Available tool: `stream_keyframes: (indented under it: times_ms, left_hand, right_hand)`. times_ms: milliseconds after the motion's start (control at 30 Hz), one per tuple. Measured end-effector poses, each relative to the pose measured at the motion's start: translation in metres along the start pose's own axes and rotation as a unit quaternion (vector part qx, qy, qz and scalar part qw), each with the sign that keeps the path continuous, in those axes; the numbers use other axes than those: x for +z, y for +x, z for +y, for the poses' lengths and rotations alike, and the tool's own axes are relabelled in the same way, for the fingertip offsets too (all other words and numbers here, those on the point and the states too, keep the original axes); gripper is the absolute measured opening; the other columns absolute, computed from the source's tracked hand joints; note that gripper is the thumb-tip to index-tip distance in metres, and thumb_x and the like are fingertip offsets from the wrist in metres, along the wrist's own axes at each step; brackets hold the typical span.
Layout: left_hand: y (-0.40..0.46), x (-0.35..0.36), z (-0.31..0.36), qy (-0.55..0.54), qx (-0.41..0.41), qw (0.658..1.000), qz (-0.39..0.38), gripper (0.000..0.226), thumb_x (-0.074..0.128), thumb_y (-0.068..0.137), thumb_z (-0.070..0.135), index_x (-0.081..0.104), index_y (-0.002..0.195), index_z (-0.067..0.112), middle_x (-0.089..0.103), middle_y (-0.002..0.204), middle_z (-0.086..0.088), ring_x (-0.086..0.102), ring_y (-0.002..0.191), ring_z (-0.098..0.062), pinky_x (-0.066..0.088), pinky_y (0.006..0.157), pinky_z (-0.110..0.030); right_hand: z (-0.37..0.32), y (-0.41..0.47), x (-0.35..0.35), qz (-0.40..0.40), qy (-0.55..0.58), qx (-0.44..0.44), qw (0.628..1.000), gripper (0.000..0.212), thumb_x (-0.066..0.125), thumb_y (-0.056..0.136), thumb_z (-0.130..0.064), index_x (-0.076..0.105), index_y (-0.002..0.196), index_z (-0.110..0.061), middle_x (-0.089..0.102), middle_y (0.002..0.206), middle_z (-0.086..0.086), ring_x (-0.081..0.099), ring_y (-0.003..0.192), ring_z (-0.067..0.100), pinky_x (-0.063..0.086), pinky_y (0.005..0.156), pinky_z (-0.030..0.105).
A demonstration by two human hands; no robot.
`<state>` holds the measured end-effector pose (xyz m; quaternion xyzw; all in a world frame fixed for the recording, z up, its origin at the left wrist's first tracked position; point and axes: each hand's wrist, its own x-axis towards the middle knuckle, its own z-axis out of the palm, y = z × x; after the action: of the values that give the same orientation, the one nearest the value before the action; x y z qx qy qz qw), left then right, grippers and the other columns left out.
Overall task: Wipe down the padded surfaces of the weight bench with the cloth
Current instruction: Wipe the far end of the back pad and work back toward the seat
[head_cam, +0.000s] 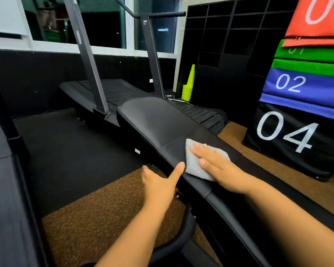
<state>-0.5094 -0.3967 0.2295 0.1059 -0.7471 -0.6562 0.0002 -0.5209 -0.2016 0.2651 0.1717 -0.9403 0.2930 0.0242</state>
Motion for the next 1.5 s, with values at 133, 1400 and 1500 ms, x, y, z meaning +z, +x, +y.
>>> stream_keyframes:
  times_ms: [133,1400,1500]
  left_hand:
    - [0.006,-0.005,-0.001,-0.215,-0.106,0.966,-0.100,0.071,0.079,0.075,0.045,0.048,0.128,0.008,0.066,0.112,-0.003,0.062,0.097,-0.013,0.046,0.084,-0.024]
    - [0.096,-0.018,0.083,0.448,0.152,0.881,0.030,0.065,0.028,0.099,0.033,0.008,0.154,0.004,-0.009,0.162,-0.016,-0.016,0.148,-0.032,0.014,0.119,-0.050]
    - [0.082,-0.008,0.060,0.468,0.206,0.855,0.088,0.071,0.013,0.094,0.043,0.028,0.145,-0.004,0.008,0.159,-0.027,-0.006,0.146,-0.045,0.013,0.118,-0.054]
  right_hand:
    - [0.002,0.024,-0.009,0.020,-0.087,0.100,0.991,0.049,0.030,0.105,-0.037,0.016,0.152,-0.033,0.005,0.161,-0.013,-0.007,0.149,0.008,-0.008,0.117,0.026]
    - [-0.043,0.061,0.030,0.098,-0.179,0.219,0.954,0.063,0.016,0.102,-0.049,0.012,0.155,-0.016,0.007,0.162,0.014,0.003,0.149,0.033,0.007,0.121,0.048]
    - [-0.041,0.060,0.030,0.103,-0.194,0.216,0.951,0.063,0.016,0.101,-0.049,0.013,0.155,-0.016,0.010,0.162,0.014,0.006,0.148,0.034,0.010,0.120,0.048]
